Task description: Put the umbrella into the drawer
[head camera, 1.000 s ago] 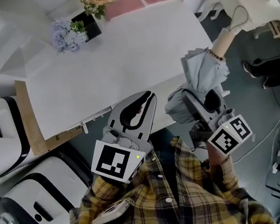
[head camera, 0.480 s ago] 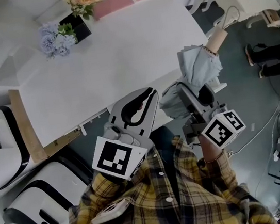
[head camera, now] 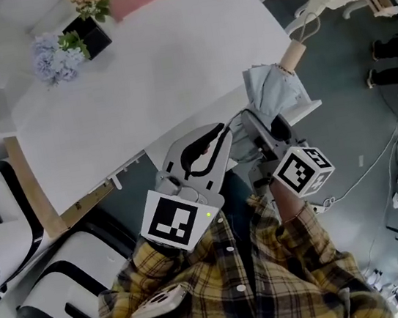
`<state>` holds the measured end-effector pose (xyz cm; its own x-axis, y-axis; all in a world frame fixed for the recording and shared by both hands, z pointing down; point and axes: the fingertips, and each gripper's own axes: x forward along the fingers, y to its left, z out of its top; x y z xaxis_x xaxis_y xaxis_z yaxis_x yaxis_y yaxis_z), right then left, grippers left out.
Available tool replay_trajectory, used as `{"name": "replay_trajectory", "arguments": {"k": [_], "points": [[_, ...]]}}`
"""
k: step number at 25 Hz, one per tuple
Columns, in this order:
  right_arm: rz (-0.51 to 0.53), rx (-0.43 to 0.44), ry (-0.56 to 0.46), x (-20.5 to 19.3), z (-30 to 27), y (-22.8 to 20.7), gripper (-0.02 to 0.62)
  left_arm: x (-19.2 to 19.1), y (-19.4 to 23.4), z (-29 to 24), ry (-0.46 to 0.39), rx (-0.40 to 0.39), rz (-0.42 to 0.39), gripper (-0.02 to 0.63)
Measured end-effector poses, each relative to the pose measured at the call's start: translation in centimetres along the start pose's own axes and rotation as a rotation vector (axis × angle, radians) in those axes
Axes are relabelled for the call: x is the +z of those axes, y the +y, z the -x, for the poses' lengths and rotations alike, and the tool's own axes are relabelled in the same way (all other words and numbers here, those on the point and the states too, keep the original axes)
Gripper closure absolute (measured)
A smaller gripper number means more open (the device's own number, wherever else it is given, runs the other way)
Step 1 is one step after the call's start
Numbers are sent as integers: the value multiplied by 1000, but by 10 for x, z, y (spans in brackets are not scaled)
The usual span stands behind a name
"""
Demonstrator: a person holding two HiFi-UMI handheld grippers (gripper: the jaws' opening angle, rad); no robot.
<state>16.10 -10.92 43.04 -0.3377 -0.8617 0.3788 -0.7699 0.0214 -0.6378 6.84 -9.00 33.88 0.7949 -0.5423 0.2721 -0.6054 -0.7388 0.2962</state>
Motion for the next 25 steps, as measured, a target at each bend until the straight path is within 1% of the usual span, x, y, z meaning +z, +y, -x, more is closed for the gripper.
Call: {"name": "replay_trajectory", "arguments": {"k": [4,7,13,18,25], "points": [[-93,-66,4,-22,-8,-21,275,-19,0,-5,32,-11,2,563],[-123,-125,8,-34,-12,-36,275,-26,-4,-9,44,-19,11,563],[-176,-239,35,-64,-16,-63,275,-53,-5,-16,98,-30,-3,563],[-246,-292,46,-83,-25,-71,276,-76,1,-19,151,-23,-3,563],[-412,-341,23,-103,-33,-82,278,-100,9,-19,196,-15,1,563]]}}
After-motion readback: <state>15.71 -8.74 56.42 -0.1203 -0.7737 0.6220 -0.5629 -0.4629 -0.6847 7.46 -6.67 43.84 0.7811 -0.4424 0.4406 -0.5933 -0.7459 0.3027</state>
